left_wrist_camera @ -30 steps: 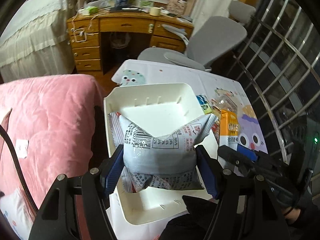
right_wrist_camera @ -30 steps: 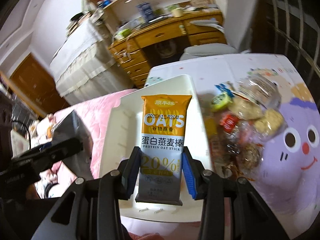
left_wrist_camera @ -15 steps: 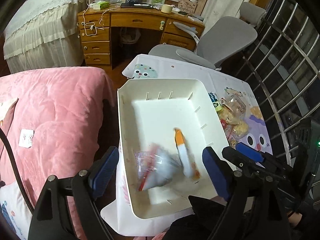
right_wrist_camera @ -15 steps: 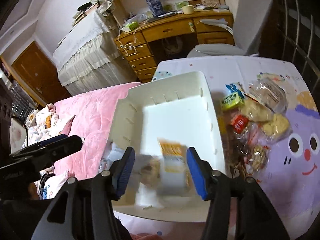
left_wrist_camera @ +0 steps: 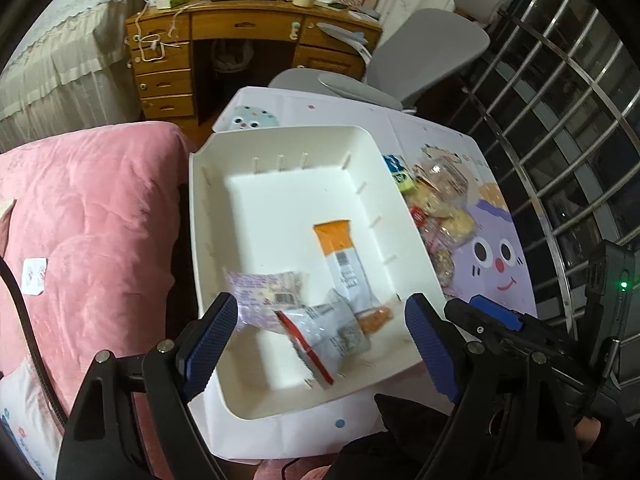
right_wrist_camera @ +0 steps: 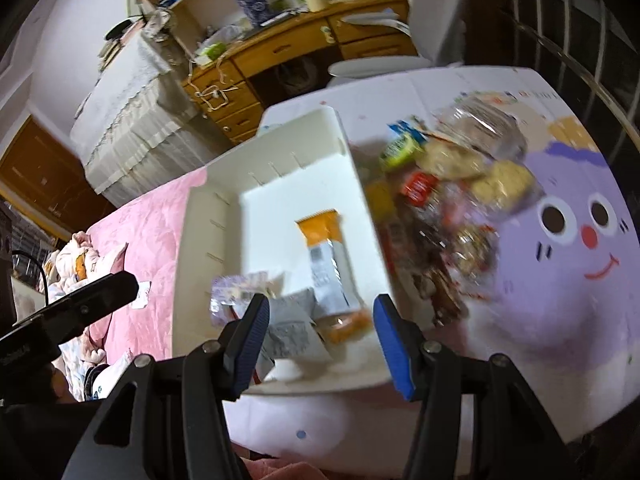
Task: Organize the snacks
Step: 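Withdraw both tools from the tray back toward the snack pile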
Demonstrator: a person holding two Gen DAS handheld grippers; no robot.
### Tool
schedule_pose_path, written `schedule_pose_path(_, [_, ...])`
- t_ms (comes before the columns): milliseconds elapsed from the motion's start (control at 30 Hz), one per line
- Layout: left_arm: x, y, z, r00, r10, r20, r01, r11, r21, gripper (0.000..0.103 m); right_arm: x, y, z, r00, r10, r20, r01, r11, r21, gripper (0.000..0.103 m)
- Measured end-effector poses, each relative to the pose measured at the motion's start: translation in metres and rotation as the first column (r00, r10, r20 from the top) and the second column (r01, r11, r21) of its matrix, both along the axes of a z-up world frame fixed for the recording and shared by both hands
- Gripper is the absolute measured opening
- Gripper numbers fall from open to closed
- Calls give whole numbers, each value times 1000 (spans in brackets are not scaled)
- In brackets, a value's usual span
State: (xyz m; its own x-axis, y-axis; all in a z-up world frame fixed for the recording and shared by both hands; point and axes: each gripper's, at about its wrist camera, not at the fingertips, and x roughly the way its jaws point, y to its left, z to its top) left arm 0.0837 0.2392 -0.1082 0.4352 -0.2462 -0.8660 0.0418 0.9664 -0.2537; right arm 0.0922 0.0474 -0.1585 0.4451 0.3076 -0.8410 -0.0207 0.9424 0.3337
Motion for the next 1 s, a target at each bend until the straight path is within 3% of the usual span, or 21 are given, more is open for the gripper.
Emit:
schedule_pose_path(433, [-6,-53,5,998,-55,6,56,998,-15,85,-21,-68,-4,994,-103,-35,101,994,-46,55])
schedule_pose_path(1000, [13,-165,11,996,-84,14,84,996,39,87,7,-179,2,998,-65,-17,63,995,-81,64])
